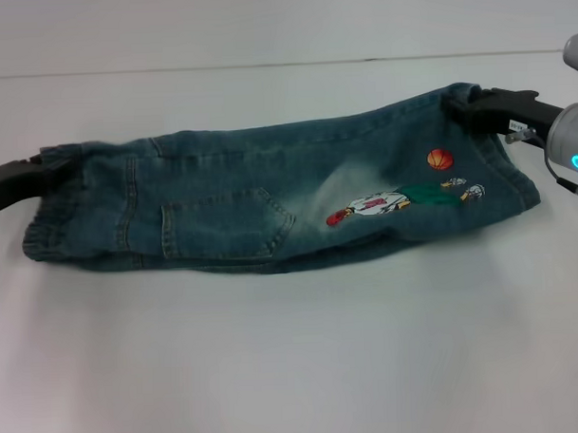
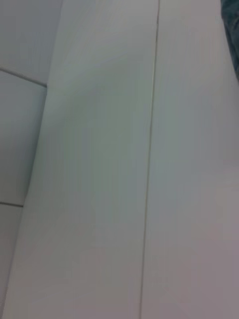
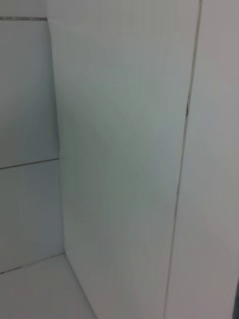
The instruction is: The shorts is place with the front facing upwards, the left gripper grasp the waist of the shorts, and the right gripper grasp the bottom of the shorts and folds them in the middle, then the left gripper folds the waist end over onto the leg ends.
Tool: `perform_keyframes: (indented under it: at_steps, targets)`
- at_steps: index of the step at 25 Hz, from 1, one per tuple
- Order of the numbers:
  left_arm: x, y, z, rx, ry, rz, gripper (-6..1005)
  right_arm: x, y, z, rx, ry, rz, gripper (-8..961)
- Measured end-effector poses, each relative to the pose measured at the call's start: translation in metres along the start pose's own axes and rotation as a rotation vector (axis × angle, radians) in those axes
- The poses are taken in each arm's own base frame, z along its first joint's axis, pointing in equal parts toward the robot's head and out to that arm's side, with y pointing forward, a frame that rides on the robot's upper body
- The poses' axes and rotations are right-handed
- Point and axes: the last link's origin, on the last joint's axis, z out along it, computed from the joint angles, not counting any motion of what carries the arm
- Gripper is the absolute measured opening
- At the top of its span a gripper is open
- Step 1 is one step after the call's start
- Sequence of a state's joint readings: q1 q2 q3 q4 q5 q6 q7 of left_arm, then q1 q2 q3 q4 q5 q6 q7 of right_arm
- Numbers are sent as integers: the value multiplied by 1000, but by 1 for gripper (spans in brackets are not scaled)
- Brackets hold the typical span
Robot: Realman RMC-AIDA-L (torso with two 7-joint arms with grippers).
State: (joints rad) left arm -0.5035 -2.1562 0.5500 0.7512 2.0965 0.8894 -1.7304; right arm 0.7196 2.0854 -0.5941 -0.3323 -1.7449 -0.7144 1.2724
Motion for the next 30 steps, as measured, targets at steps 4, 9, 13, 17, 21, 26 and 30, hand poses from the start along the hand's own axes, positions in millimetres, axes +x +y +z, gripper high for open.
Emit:
perform_keyframes:
  at_steps: [4,9,13,17,21,26,30]
  targets:
    - [2,-7,-6,-7,-7,-17,492,0,-4,-2,10,-3,6,317]
    - [3,-16,-15,-21,-19,-72,600,0,-8,-4,24,-5,12,425]
    - [3,-20,-21,-36,-27,-101,687,1,-11,-5,24,7,12,730]
    - [8,-19,-33,-98,-37,-129,821,-1,-14,-12,-8,-13,49,858]
    - [12,-22,-45,-136,-52,-173,818,-14,-16,-29,-124,-60,103,927]
    - [10,-30,-61,-160,-89,-257,816,-34,-2,-68,-388,-133,83,948]
    - [3,-32,-69,-174,-107,-280,815,-35,20,-94,-609,-41,-24,946]
